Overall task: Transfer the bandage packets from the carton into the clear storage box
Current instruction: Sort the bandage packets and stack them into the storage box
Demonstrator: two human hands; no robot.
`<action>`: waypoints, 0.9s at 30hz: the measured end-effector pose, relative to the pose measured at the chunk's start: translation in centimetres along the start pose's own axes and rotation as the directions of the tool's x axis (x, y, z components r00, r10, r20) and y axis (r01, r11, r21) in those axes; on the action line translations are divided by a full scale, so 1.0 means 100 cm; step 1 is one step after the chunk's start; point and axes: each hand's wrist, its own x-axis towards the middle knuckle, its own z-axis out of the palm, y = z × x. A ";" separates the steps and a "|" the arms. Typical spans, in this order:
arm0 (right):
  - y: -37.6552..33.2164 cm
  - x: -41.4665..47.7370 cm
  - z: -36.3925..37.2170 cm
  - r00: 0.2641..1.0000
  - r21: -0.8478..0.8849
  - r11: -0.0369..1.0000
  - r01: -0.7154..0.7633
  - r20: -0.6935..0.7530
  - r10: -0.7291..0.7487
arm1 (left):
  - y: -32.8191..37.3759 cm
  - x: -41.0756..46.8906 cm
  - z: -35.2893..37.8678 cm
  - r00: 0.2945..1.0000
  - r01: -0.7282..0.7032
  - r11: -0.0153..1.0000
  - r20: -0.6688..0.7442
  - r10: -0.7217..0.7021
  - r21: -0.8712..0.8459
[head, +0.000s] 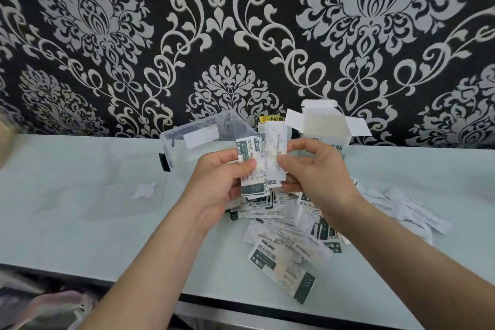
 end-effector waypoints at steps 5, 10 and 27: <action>-0.002 0.003 -0.008 0.926 -0.277 0.893 0.354 -0.031 -0.377 | 0.001 0.002 -0.003 0.998 0.036 0.999 -0.048 -0.036 -0.006; 0.002 0.008 -0.019 0.475 -0.688 0.113 0.717 0.363 -0.802 | 0.006 0.002 -0.008 0.998 0.055 0.998 -0.028 -0.055 -0.017; 0.017 0.014 -0.020 0.333 -0.703 -0.207 0.680 0.548 -0.767 | -0.003 -0.005 0.010 0.968 0.185 0.971 0.199 -0.154 -0.150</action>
